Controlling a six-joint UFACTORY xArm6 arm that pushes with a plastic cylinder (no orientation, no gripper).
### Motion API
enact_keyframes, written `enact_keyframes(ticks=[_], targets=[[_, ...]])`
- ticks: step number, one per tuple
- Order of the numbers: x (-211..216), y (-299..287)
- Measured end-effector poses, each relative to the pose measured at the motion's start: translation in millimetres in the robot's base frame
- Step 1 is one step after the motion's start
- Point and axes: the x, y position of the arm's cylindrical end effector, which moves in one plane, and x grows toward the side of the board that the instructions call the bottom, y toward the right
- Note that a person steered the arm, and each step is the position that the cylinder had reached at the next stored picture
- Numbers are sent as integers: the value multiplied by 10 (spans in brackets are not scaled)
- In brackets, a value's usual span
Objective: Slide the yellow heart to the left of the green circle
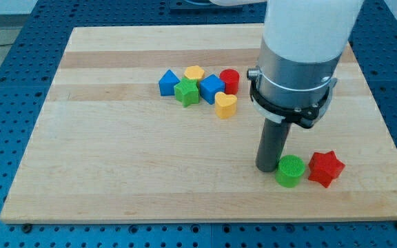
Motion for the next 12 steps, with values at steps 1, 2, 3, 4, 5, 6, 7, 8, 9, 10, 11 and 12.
enact_keyframes(ticks=[1,2,3,4,5,6,7,8,9,10,11,12], targets=[[0,1],[0,130],[0,157],[0,151],[-233,64],[-444,14],[-680,22],[-1032,-96],[-1352,-284],[-1439,-581],[-1432,-884],[-1310,-905]])
